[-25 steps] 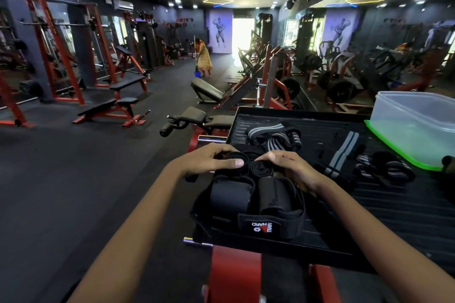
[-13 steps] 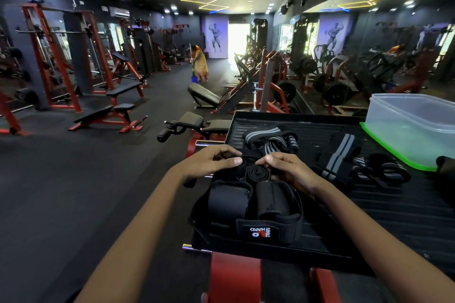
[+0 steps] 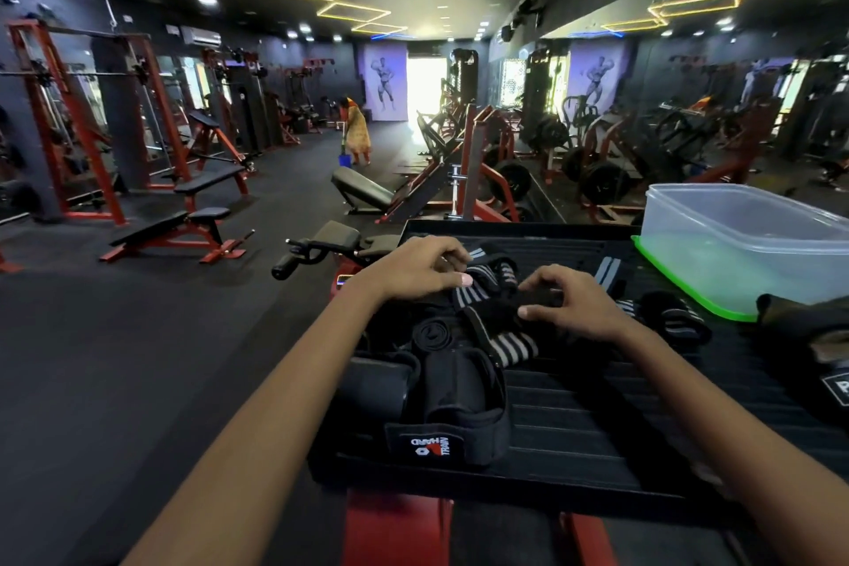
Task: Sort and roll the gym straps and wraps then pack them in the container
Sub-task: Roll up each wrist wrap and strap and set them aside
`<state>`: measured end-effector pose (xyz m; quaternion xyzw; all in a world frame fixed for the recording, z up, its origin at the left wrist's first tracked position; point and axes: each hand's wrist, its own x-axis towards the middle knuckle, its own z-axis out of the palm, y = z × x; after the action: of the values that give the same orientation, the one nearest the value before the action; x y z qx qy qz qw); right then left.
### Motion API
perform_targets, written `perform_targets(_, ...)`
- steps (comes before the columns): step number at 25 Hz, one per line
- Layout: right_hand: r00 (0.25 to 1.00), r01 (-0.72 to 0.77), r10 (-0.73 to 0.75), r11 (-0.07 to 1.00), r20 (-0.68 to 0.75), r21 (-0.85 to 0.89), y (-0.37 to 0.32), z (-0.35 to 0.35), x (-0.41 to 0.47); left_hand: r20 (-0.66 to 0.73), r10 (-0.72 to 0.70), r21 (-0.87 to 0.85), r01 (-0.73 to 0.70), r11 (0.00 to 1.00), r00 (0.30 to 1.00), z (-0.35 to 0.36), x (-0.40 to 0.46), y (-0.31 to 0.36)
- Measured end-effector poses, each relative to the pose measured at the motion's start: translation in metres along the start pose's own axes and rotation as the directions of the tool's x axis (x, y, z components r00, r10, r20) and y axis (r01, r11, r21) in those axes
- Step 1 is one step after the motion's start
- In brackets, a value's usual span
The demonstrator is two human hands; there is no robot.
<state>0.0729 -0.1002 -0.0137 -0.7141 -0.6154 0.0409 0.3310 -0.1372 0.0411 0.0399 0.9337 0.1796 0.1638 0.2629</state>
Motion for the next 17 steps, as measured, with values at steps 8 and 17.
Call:
perform_targets(8, 0.964, 0.070, -0.004, 0.968, 0.267, -0.240, 0.045, -0.031, -0.030, 0.066, 0.011, 0.073, -0.016, 0.997, 0.998, 0.068, 0.068, 0.086)
perform_targets(17, 0.983, 0.147, -0.109, 0.949, 0.147, -0.280, 0.092, -0.053, -0.045, -0.112, -0.103, 0.068, 0.111, 0.991, 0.988, 0.171, 0.082, 0.089)
